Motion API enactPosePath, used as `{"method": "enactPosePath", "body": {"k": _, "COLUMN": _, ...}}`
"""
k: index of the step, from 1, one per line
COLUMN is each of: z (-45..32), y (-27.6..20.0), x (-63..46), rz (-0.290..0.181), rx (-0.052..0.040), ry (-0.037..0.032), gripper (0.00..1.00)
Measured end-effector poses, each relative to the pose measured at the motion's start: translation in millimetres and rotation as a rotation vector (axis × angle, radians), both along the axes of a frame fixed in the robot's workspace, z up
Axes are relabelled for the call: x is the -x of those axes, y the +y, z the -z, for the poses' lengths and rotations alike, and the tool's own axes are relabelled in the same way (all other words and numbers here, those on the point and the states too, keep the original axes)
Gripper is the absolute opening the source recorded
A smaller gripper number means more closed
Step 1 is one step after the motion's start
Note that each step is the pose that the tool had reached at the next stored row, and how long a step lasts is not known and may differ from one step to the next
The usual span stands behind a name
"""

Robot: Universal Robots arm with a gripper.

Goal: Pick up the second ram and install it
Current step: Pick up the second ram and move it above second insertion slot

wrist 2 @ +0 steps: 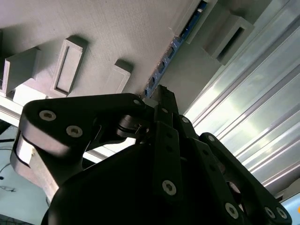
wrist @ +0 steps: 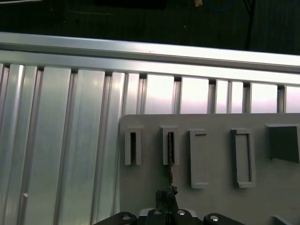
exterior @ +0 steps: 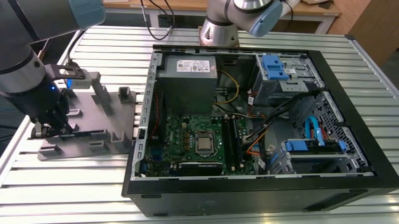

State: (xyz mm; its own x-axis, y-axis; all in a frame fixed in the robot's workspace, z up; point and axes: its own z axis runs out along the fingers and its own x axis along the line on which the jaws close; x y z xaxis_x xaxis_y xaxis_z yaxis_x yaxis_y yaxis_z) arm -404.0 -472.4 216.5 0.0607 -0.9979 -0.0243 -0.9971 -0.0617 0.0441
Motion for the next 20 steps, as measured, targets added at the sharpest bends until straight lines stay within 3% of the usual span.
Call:
{"method": "enactPosePath", "body": {"k": 5, "z": 0.0, "y": 0.0, "x": 0.0, "rz": 0.0, "rx": 0.0, "ry": 0.0, "gripper": 0.08}}
{"method": "enactPosePath", "body": {"k": 7, "z": 0.0, "y": 0.0, "x": 0.0, "rz": 0.0, "rx": 0.0, "ry": 0.0, "gripper": 0.14}}
{"method": "enactPosePath", "body": {"k": 9, "z": 0.0, "y": 0.0, "x": 0.0, "rz": 0.0, "rx": 0.0, "ry": 0.0, "gripper": 0.27}}
{"method": "enactPosePath", "body": {"k": 12, "z": 0.0, "y": 0.0, "x": 0.0, "rz": 0.0, "rx": 0.0, "ry": 0.0, "gripper": 0.33}}
{"method": "enactPosePath", "body": {"k": 13, "z": 0.0, "y": 0.0, "x": 0.0, "rz": 0.0, "rx": 0.0, "ry": 0.0, "gripper": 0.39}}
{"method": "enactPosePath", "body": {"k": 20, "z": 3.7, "y": 0.6, "x": 0.0, "rz": 0.002, "rx": -0.0002, "ry": 0.0, "gripper": 0.39}}
